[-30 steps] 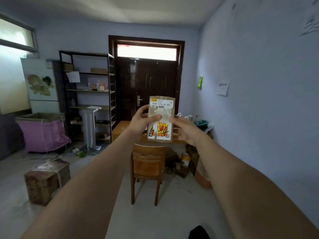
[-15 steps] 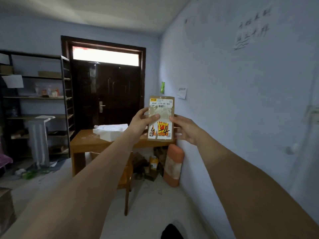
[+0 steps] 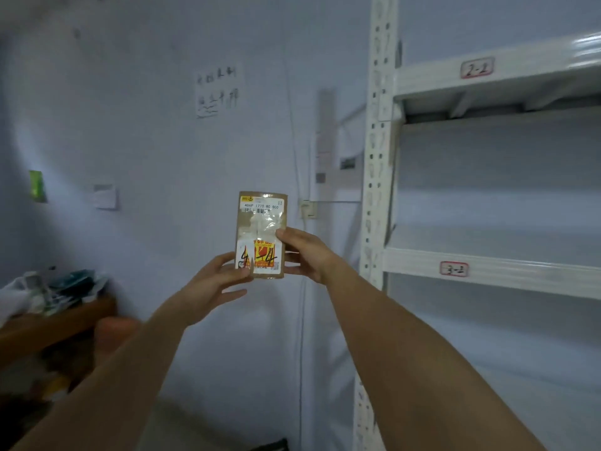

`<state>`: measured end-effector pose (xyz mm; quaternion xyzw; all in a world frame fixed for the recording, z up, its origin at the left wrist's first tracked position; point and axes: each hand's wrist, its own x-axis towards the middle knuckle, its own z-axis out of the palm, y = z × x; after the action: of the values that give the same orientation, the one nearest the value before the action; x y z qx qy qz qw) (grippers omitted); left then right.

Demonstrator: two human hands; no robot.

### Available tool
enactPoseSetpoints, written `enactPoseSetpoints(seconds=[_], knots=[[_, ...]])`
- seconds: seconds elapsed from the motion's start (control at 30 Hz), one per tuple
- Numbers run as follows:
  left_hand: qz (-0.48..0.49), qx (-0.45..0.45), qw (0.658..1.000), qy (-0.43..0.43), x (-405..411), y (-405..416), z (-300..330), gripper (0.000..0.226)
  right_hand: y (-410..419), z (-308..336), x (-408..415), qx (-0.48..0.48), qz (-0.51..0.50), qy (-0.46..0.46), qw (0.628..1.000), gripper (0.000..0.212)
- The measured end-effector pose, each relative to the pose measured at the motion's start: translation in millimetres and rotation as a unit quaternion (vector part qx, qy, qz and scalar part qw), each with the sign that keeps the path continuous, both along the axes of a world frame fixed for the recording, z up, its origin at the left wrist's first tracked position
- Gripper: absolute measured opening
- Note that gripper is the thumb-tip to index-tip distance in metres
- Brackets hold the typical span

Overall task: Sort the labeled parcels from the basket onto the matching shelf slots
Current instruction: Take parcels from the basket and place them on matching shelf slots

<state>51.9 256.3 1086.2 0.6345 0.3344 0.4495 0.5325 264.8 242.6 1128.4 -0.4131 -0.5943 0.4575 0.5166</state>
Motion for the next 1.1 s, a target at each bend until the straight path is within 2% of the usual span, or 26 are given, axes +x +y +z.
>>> enactPoseSetpoints(seconds=[0.13,0.23,0.57,0.7,0.8,0.97,1.1], knots=[[-0.055,0.011,0.998,-0.001,59,-10,-5,0.056,-40,-4,48,-0.01,-0.082,-0.001,0.997,0.033],[-0.076,0.023,0.997,-0.011,96,-21,1,0.047,-66,1,76,-0.009,-0.119,-0.003,0.993,0.028],[-0.117,0.06,0.988,-0.081,210,-61,45,0.043,-132,27,161,0.002,-0.199,-0.024,0.98,0.033],[-0.154,0.078,0.982,-0.074,272,-93,64,0.047,-179,37,214,0.03,-0.244,-0.001,0.969,0.035],[-0.176,0.085,0.979,-0.052,320,-124,68,0.049,-221,43,256,0.04,-0.275,-0.017,0.96,0.038],[-0.207,0.083,0.974,-0.046,391,-181,69,0.043,-285,47,324,0.039,-0.311,-0.052,0.948,0.04],[-0.222,0.09,0.97,-0.028,439,-222,67,0.04,-329,40,372,0.038,-0.327,-0.046,0.943,0.038]])
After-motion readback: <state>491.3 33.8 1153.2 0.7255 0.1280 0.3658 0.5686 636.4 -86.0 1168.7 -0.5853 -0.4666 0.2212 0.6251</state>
